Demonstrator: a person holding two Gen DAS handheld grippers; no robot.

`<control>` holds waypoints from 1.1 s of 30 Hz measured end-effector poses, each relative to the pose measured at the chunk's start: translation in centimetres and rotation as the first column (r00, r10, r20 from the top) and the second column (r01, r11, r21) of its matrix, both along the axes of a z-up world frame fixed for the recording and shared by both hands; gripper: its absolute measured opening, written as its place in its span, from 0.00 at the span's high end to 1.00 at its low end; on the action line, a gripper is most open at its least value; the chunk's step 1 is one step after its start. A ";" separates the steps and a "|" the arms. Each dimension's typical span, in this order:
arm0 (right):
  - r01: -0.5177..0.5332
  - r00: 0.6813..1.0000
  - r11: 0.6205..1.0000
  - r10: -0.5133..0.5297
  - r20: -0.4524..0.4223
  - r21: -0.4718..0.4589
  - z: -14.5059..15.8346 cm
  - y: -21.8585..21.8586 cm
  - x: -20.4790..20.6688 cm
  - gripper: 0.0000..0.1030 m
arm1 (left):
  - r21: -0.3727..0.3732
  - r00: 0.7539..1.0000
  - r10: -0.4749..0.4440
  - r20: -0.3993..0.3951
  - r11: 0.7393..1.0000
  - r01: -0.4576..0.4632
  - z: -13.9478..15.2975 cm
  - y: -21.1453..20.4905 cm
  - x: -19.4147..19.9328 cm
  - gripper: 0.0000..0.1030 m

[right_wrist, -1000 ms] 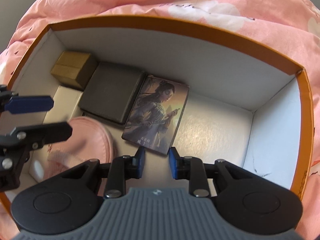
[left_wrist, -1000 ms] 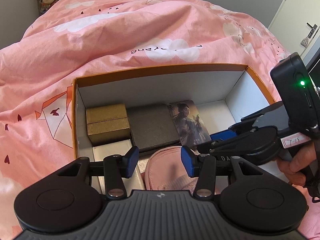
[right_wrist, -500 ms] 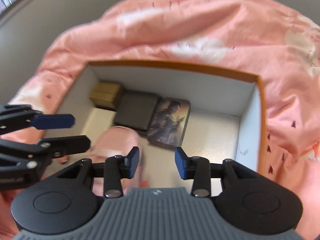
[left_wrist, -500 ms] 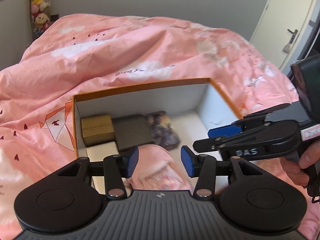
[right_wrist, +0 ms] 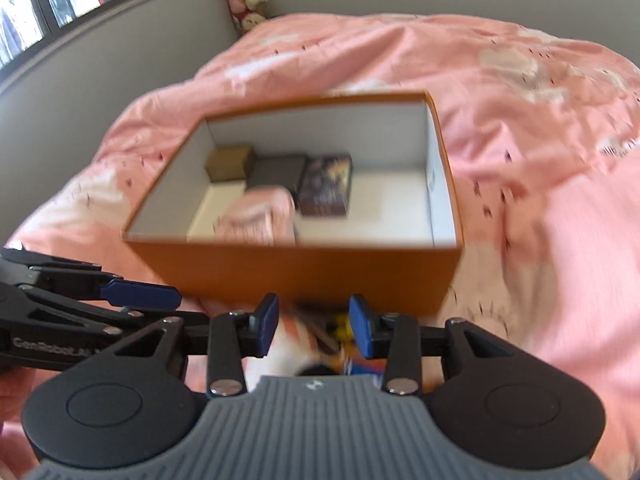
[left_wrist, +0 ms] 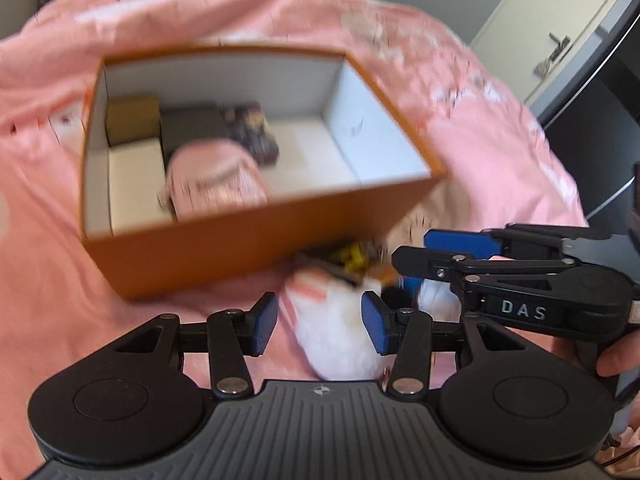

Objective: Organize objects
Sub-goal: 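Move both tools out of the box toward the plush toys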

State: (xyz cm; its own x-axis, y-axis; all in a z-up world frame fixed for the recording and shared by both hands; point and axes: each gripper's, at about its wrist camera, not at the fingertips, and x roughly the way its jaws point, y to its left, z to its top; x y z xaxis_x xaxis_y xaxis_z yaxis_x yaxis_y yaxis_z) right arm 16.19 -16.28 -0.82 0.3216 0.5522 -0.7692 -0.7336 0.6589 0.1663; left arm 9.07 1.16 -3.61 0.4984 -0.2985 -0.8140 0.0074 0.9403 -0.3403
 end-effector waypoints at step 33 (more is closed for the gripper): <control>-0.186 0.977 0.981 0.179 -0.114 -0.055 -5.1 1.5 -5.0 0.89 | -0.179 0.971 0.143 -0.192 0.968 -0.178 -4.6 1.3 -0.6 0.28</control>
State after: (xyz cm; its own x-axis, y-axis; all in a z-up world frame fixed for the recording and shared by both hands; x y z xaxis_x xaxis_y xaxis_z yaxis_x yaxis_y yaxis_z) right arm 11.23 -14.82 -5.90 0.1331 0.5417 -0.8300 -0.8223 0.5278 0.2126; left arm 8.50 2.45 -8.19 0.4069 -0.3867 -0.8276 -0.2148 0.8400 -0.4982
